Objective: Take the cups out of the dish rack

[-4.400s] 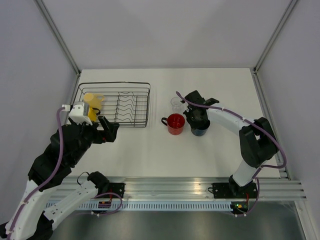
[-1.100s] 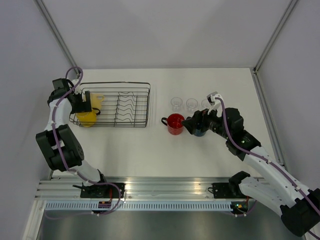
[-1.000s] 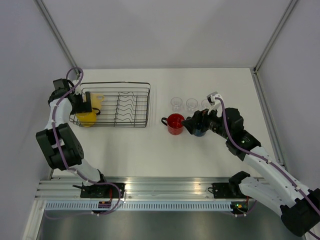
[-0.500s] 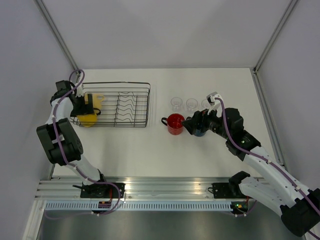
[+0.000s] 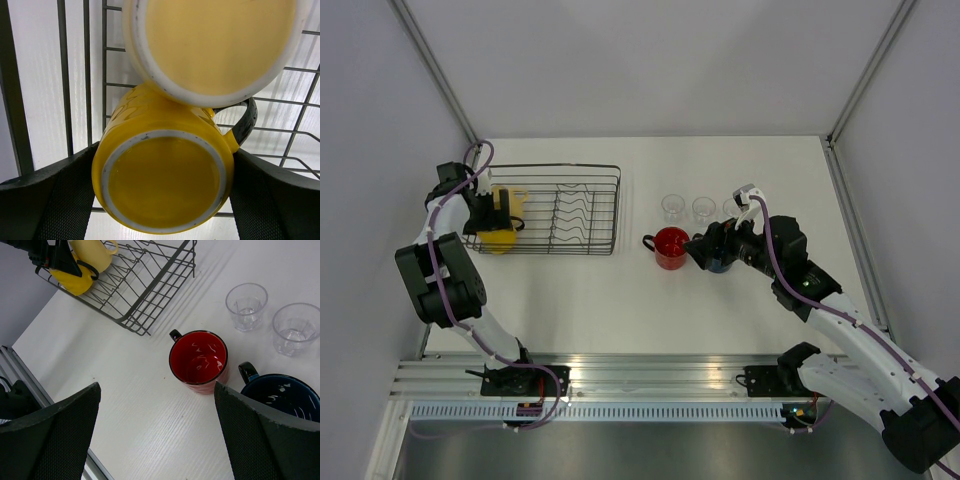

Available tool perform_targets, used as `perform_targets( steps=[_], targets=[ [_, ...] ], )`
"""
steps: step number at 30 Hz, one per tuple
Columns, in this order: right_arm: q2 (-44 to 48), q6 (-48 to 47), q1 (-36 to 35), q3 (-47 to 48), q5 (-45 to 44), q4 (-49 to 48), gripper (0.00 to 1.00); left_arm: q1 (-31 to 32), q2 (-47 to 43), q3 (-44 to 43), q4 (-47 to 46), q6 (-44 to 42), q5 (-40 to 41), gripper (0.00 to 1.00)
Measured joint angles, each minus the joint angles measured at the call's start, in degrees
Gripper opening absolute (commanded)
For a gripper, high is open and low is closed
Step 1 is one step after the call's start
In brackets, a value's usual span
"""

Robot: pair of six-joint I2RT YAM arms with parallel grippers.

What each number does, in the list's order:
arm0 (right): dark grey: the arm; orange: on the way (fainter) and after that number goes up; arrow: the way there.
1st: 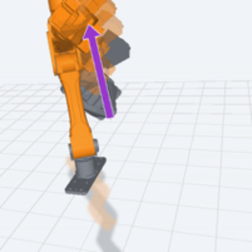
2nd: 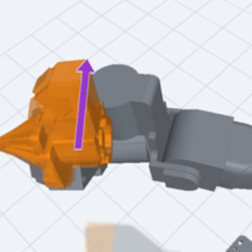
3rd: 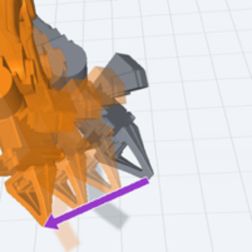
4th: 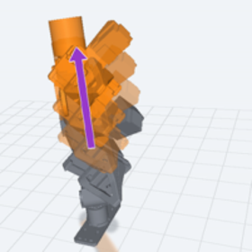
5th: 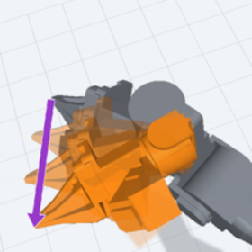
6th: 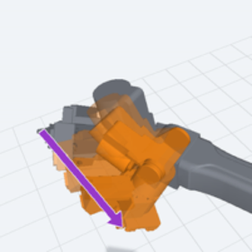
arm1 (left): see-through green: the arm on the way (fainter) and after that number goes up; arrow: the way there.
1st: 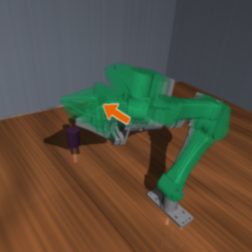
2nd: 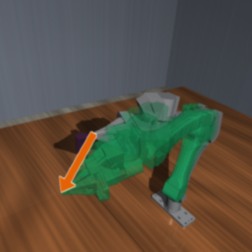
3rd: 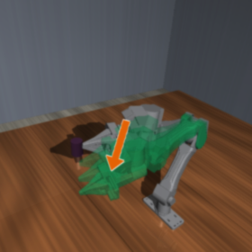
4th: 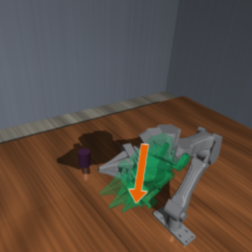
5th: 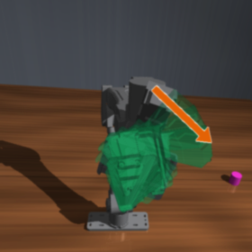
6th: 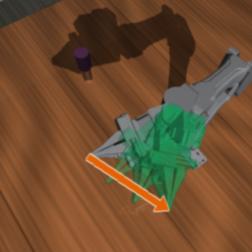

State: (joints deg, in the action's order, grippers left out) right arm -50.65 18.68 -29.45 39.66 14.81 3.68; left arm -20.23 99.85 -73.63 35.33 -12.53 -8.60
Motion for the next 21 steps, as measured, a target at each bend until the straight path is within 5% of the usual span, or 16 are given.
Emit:
perform_targets(
  steps=[2, 5, 7, 12, 21],
  targets=[
    [0.00, 0.00, 0.00, 0.00, 0.00, 0.00, 0.98, 0.07, 0.00, 0.11, -0.15, 0.00, 0.00, 0.85],
    [0.04, -0.02, 0.00, 0.00, 0.02, 0.00, 0.98, 0.20, 0.00, 0.11, -0.39, -0.11, 0.11, 0.54],
    [0.09, -0.02, 0.00, 0.00, 0.00, 0.00, 0.98, 0.22, 0.00, 0.11, -0.72, -0.22, 0.09, 0.51],
    [0.11, -0.07, 0.00, 0.00, 0.00, 0.00, 0.98, 0.28, -0.13, 0.33, -1.03, -0.20, 0.11, 0.05],
    [0.70, -0.26, 0.00, 0.00, -0.02, 0.00, 0.98, 0.85, -2.51, 1.92, -1.20, -0.20, 0.59, 0.02]
  ],
)
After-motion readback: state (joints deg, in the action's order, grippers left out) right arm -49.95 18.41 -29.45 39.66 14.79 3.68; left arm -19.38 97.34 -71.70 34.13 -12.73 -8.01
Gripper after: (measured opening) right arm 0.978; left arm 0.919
